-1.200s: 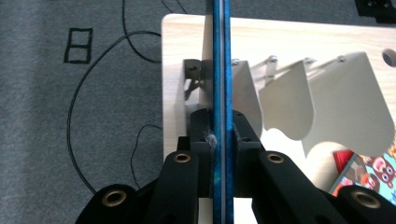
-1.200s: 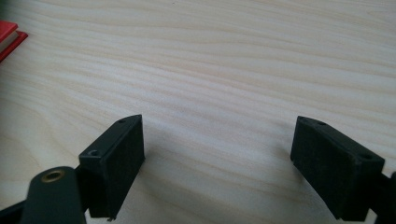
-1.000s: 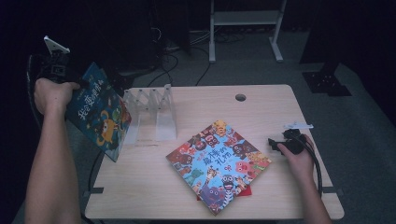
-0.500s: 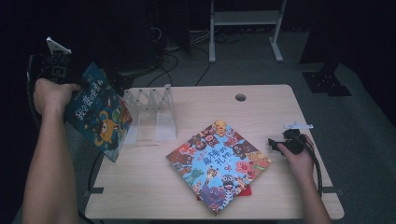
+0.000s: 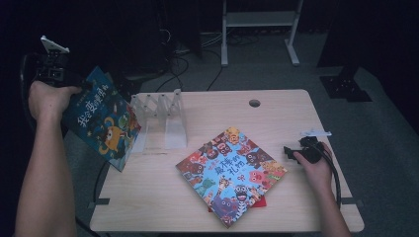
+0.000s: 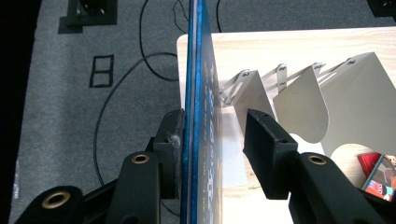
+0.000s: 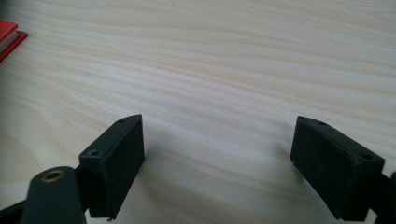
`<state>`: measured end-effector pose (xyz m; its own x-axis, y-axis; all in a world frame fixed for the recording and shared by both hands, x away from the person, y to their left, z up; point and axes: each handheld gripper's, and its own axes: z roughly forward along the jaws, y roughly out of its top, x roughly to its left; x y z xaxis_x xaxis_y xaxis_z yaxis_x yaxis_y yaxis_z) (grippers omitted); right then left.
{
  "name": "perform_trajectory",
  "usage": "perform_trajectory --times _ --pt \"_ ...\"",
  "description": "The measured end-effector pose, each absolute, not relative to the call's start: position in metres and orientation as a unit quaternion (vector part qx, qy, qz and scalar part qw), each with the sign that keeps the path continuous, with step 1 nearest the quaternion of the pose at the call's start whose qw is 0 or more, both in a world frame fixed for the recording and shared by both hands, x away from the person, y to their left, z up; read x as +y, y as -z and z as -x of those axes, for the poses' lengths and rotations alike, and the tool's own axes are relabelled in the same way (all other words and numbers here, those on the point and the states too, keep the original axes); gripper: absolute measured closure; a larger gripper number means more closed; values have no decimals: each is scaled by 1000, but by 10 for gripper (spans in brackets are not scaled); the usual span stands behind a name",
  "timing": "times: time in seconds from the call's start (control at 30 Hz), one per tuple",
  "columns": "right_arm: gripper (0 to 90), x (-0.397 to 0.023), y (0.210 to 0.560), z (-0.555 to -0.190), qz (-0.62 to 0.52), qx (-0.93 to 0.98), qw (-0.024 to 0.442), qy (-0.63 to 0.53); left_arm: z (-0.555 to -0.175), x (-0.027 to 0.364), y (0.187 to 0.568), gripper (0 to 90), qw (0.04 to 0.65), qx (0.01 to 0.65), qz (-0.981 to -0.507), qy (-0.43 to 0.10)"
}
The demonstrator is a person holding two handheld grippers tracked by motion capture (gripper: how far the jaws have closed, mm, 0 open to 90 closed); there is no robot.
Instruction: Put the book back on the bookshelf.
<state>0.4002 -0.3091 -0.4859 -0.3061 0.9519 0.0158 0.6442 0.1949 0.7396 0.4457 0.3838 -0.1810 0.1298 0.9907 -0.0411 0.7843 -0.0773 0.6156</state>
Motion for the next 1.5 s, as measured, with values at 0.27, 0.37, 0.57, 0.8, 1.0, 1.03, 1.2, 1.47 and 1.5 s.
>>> perform_trajectory --times 0.27,0.37,0.57,0.8,1.0,1.03,1.2,1.47,1.5 --pt "163 -309 486 -400 -541 737 233 -331 -437 389 172 570 263 622 -705 -216" --pt "163 -309 486 -400 -541 737 232 -331 -433 389 169 564 269 616 -707 -221" --pt "164 -309 486 -400 -541 737 233 -331 -423 384 163 590 282 601 -710 -234" --pt "163 -309 486 -400 -541 737 233 -331 -419 371 165 838 281 577 -736 -214" --pt "163 -309 486 -400 -541 737 233 -331 -414 357 177 899 299 554 -754 -190" --pt "163 -309 486 -400 -541 737 233 -331 -414 356 178 899 299 550 -756 -190" --pt "164 -309 486 -400 -541 737 233 -331 -411 344 191 898 308 531 -770 -174" --pt "163 -309 486 -400 -541 737 232 -331 -402 320 215 895 317 499 -790 -159" --pt "163 -309 486 -400 -541 737 232 -331 -402 318 218 895 318 496 -792 -158"
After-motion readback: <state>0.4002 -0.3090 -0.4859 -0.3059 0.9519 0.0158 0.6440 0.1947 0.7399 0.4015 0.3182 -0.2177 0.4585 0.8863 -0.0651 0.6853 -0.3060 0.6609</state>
